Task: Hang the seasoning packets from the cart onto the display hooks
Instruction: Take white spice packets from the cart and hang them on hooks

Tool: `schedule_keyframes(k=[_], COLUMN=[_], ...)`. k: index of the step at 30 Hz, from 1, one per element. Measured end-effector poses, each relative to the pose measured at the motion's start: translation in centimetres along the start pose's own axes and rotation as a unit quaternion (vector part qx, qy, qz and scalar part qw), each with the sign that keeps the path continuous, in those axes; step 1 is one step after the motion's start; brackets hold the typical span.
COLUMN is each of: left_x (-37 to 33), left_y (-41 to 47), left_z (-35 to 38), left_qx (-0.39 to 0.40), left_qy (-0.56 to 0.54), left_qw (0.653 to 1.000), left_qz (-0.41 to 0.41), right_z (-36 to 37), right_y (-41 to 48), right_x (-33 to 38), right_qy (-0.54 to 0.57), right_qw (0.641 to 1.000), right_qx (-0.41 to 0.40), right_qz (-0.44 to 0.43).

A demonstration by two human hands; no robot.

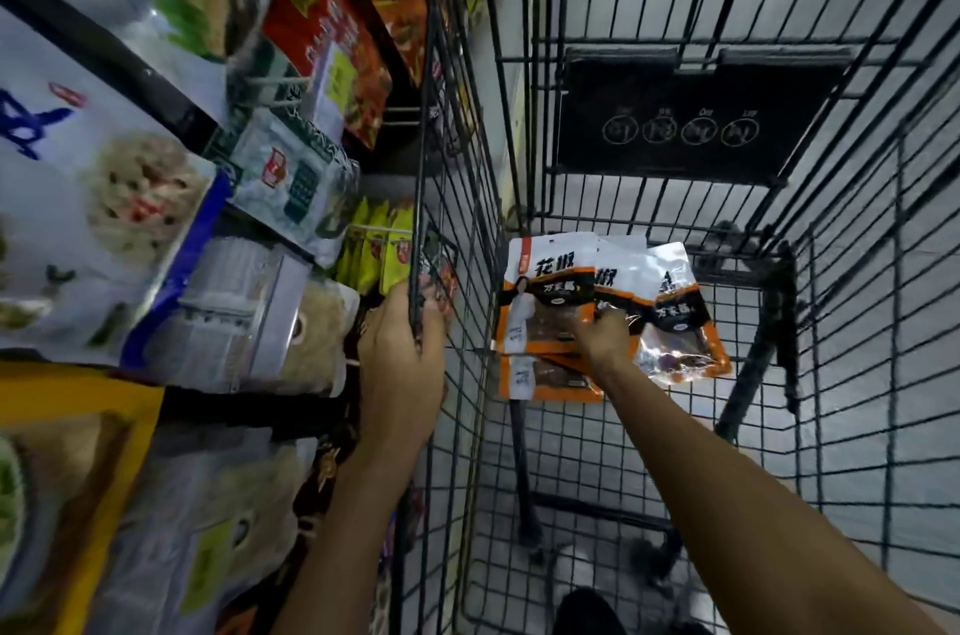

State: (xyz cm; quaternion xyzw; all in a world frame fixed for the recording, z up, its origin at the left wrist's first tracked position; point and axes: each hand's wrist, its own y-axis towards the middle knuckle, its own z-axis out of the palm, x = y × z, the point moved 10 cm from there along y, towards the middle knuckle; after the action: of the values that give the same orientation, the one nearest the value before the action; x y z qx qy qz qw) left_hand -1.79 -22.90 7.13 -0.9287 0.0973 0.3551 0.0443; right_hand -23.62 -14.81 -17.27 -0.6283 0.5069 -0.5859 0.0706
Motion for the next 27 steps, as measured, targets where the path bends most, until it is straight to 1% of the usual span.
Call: schedule_keyframes(k=[2,5,9,11,12,14,15,16,17,18,19,20,21,22,23,25,27], left_x=[-0.1,-0.3,-0.9,-1.8,-2.7,-5.6,-7.2,-8.2,-8.8,-8.8,-8.2,-7.4,-6.5,-5.6,-4.4,-1.6,0.7], left_y=[0.0,-0.1,-0.2,-0.3,-0.3,-0.7,-0.9,-1.1,-1.2,-1.3,-1.4,-1.8,-2.4,-3.1,-3.7,-4.4,-4.8], left_z=[0.0,-0.2,-0.7,-1.6,-2.4,-3.9,-4.0,-3.6,-2.6,-1.1,0.9,3.2,5.4,7.2,8.5,9.8,10.6], left_qx=[-0.001,-0.003,0.006,-0.007,-0.029,-0.083,-0.1,-0.098,-0.072,-0.029,0.029,0.089,0.141,0.178,0.194,0.2,0.194], left_qy=[-0.003,-0.01,-0.005,0.012,0.037,0.101,0.113,0.1,0.067,0.022,-0.035,-0.108,-0.19,-0.261,-0.305,-0.355,-0.374], left_qw=[1.0,1.0,1.0,1.0,0.998,0.986,0.98,0.98,0.987,0.996,0.999,0.989,0.965,0.933,0.906,0.869,0.854], left_qz=[0.004,0.011,0.021,0.026,0.037,0.1,0.132,0.143,0.127,0.086,0.027,-0.042,-0.11,-0.171,-0.221,-0.281,-0.305], right_z=[0.9,1.3,-2.0,-4.9,-6.4,-9.0,-10.2,-11.3,-12.1,-12.5,-12.3,-11.9,-11.3,-10.5,-9.7,-8.3,-7.8], right_y=[0.0,-0.6,-3.0,-5.3,-6.6,-9.2,-10.4,-11.6,-12.8,-13.8,-14.7,-15.5,-16.0,-16.4,-16.6,-16.2,-14.6], right_x=[-0.5,-0.3,1.6,2.4,2.8,3.4,3.6,3.7,3.6,3.5,3.4,3.1,2.8,2.3,1.7,0.4,-0.6], right_qy=[0.038,0.043,0.038,0.06,0.068,0.092,0.117,0.152,0.19,0.222,0.242,0.255,0.268,0.281,0.292,0.285,0.232], right_qw=[0.999,0.999,0.998,0.995,0.992,0.988,0.985,0.981,0.975,0.968,0.962,0.956,0.948,0.941,0.933,0.928,0.942], right_qx=[0.021,0.025,-0.032,-0.051,-0.049,-0.03,-0.014,0.003,0.023,0.049,0.083,0.118,0.151,0.179,0.204,0.238,0.244], right_qz=[0.022,0.016,-0.035,-0.069,-0.089,-0.12,-0.127,-0.125,-0.117,-0.106,-0.095,-0.085,-0.077,-0.064,-0.046,-0.017,-0.015])
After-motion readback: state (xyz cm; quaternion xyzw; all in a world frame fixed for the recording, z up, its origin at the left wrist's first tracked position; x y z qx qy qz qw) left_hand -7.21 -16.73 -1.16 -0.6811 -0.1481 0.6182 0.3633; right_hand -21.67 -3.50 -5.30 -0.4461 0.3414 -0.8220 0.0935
